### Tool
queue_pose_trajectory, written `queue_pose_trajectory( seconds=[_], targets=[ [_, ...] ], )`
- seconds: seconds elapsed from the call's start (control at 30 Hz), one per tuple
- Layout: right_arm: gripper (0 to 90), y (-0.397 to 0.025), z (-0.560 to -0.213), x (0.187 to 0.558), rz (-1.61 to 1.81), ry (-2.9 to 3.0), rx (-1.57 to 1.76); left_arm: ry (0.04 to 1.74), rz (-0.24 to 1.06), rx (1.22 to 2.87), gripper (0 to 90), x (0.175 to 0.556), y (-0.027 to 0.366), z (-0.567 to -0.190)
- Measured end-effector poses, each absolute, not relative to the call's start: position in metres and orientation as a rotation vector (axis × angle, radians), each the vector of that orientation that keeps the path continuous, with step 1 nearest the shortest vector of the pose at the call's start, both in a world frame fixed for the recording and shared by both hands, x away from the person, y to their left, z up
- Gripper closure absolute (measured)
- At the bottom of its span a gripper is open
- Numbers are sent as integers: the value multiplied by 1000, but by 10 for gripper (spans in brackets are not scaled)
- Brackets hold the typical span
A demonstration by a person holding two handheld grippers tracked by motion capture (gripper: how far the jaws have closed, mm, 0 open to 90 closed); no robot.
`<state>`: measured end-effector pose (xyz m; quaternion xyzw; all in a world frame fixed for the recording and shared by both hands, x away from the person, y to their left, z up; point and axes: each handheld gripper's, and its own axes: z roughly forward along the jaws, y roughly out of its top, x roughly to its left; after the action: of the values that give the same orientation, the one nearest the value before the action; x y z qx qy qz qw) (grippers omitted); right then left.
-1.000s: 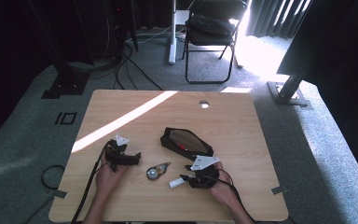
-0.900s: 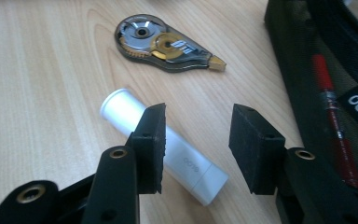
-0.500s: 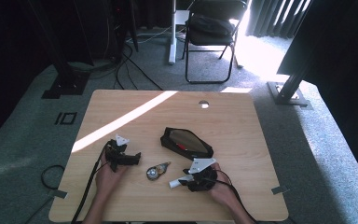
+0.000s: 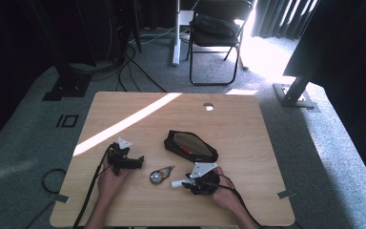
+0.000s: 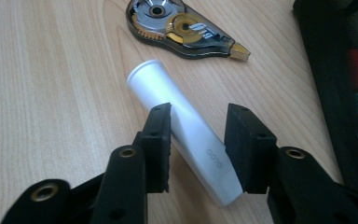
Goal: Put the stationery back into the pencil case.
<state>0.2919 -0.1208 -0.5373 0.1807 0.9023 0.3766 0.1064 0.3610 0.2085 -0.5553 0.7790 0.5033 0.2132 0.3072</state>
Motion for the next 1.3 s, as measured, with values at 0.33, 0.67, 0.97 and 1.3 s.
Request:
queue_pose_trajectory(
  seconds=[0.33, 0.67, 0.97, 1.3],
  targets=[
    [710, -124, -538, 294, 1055, 2638, 568, 1331, 564, 2061, 23, 361, 209, -555],
    [669, -136, -538, 299, 1019, 2612, 656, 1331, 564, 2060, 23, 361, 208, -555],
    [674, -129, -544, 300, 1000, 2624, 648, 1331, 564, 2061, 23, 361, 209, -555],
    [698, -127, -545, 302, 986, 2635, 665, 1331, 564, 2061, 23, 361, 209, -555]
  ],
)
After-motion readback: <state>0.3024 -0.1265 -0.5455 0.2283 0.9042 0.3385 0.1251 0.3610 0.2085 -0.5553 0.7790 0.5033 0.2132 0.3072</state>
